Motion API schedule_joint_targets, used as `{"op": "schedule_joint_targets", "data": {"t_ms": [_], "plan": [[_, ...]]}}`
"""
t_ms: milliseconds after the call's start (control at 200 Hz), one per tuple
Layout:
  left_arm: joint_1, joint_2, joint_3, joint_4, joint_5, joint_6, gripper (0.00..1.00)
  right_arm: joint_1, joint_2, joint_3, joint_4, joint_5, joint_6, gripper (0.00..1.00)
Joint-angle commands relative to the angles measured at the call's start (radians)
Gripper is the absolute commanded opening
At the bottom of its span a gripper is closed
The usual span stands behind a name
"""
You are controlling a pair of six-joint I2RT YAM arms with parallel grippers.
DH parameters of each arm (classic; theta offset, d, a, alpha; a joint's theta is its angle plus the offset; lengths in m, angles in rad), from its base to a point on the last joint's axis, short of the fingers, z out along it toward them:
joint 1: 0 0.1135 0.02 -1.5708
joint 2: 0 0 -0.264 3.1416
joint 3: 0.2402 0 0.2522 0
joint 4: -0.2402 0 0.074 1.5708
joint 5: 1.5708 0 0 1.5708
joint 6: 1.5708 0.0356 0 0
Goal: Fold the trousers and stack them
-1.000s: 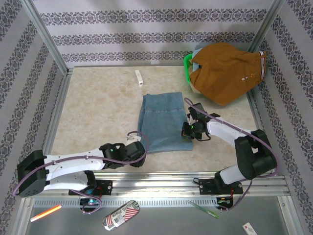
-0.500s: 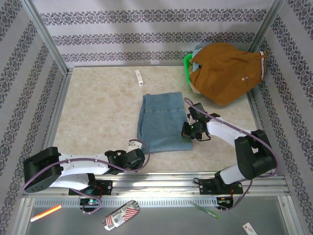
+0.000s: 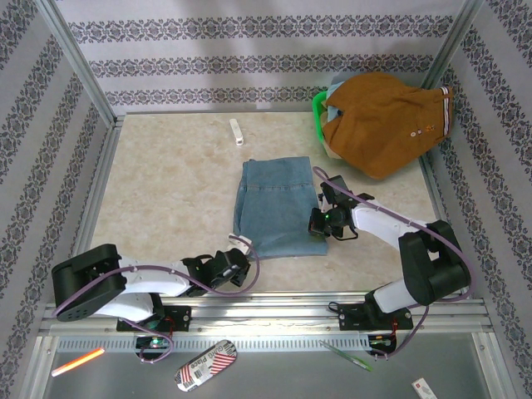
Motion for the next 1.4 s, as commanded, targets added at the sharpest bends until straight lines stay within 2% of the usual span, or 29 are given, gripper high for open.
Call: {"op": "schedule_joint_targets", "data": {"t_ms": [0, 320, 450, 739, 749, 769, 799, 814, 914, 949, 1049, 1114, 1164, 1264, 1329, 1394], "plan": [[0.003, -0.001, 0.026, 0.068, 0.045, 0.060, 0.00, -0.008, -0.026, -0.022, -0.021, 0.015, -0.021, 0.00], [0.002, -0.237, 0.077, -0.366, 0.044, 0.045, 0.00, -0.086, -0.018, -0.005, -0.057, 0.021, -0.073, 0.00], [0.003, -0.300, 0.074, -0.476, 0.032, 0.016, 0.00, -0.113, -0.018, 0.009, -0.067, 0.015, -0.085, 0.00], [0.002, -0.424, 0.133, -0.735, 0.050, -0.156, 0.00, -0.129, -0.031, 0.017, -0.078, -0.001, -0.091, 0.00], [0.002, -0.428, 0.139, -0.745, 0.051, -0.158, 0.03, -0.129, -0.033, 0.017, -0.077, -0.004, -0.090, 0.00], [0.002, -0.439, 0.150, -0.767, 0.058, -0.161, 0.17, -0.129, -0.034, 0.016, -0.075, -0.007, -0.089, 0.00], [0.002, -0.453, 0.169, -0.802, 0.064, -0.168, 0.44, -0.128, -0.039, 0.017, -0.077, -0.011, -0.087, 0.00], [0.003, -0.459, 0.179, -0.819, 0.067, -0.171, 0.52, -0.129, -0.041, 0.018, -0.078, -0.010, -0.087, 0.00], [0.003, -0.516, 0.230, -0.912, 0.100, -0.180, 0.74, -0.120, -0.069, 0.022, -0.081, -0.013, -0.077, 0.00], [0.003, -0.540, 0.248, -0.945, 0.096, -0.180, 0.78, -0.117, -0.079, 0.023, -0.084, -0.013, -0.072, 0.00], [0.003, -0.600, 0.331, -1.060, -0.003, -0.185, 0.78, -0.090, -0.107, 0.039, -0.094, -0.015, -0.055, 0.00], [0.011, -0.607, 0.373, -1.047, -0.044, -0.164, 0.78, -0.053, -0.121, 0.047, -0.089, -0.004, -0.029, 0.00], [0.033, -0.564, 0.400, -0.991, -0.041, -0.137, 0.74, -0.012, -0.123, 0.055, -0.079, 0.004, -0.004, 0.00], [0.074, -0.382, 0.440, -0.833, -0.002, -0.071, 0.64, 0.075, -0.110, 0.064, -0.041, 0.029, 0.053, 0.00], [0.094, -0.261, 0.452, -0.695, 0.016, -0.026, 0.54, 0.125, -0.092, 0.052, 0.009, 0.041, 0.112, 0.00], [0.169, -0.144, 0.462, -0.551, 0.085, 0.003, 0.45, 0.156, -0.071, 0.031, 0.048, 0.057, 0.158, 0.00]]}}
